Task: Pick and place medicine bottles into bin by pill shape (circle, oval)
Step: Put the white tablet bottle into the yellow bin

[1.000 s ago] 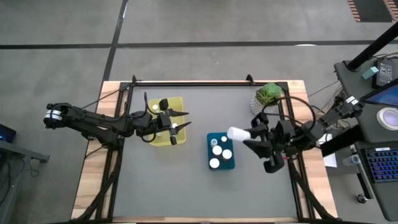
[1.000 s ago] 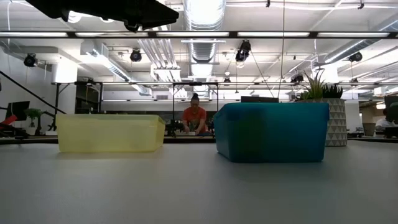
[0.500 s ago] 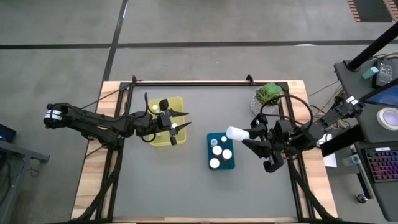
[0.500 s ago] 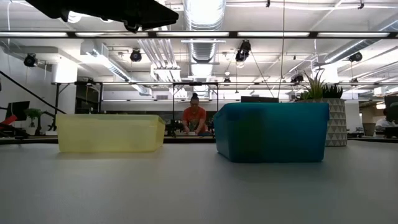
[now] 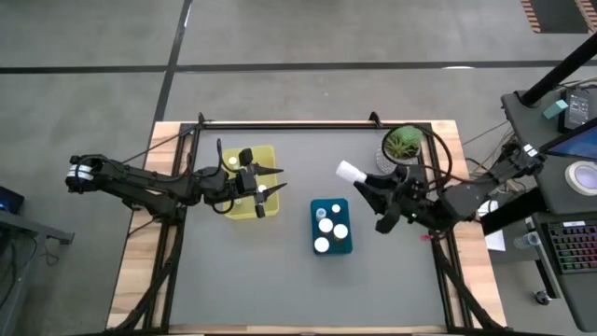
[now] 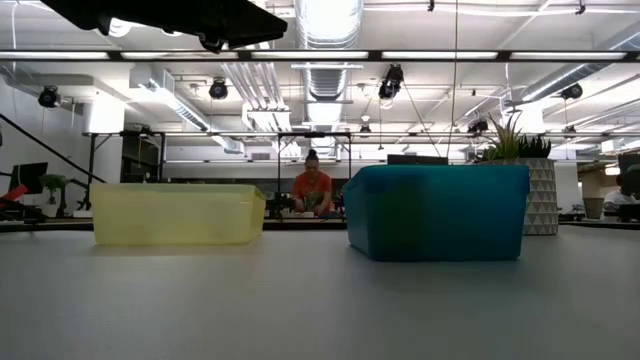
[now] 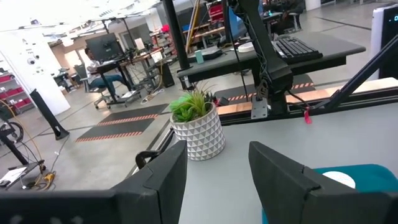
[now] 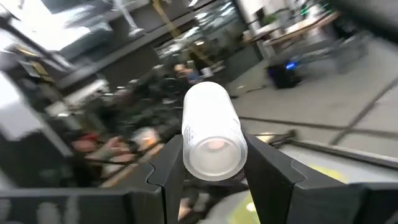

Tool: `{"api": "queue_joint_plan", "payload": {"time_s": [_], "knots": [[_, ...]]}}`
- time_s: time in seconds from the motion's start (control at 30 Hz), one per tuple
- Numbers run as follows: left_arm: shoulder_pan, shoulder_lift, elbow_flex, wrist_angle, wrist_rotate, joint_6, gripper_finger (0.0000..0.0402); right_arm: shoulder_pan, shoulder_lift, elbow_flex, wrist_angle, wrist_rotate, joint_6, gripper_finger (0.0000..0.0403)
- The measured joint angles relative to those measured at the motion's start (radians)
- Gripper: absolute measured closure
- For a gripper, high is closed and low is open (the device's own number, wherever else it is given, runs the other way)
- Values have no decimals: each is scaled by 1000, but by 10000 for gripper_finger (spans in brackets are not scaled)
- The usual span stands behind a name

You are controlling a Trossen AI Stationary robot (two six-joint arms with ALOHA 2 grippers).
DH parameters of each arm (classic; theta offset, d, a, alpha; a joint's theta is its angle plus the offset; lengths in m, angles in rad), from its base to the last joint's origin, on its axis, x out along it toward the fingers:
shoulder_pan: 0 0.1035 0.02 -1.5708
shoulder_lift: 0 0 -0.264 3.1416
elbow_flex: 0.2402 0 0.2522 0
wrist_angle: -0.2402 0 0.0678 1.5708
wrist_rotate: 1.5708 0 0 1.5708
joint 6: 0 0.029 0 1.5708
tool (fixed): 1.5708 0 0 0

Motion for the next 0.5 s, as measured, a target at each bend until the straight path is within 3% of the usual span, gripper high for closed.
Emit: {"api": "queue_joint_plan", "payload": {"time_s": [0.13, 0.5], "knots": [[0, 0, 0, -4, 0, 0, 244, -1, 5, 55, -1, -124, 79, 266], [0, 0, -1, -22, 0, 0, 244, 3, 20, 217, -105, -233, 239, 266]]}}
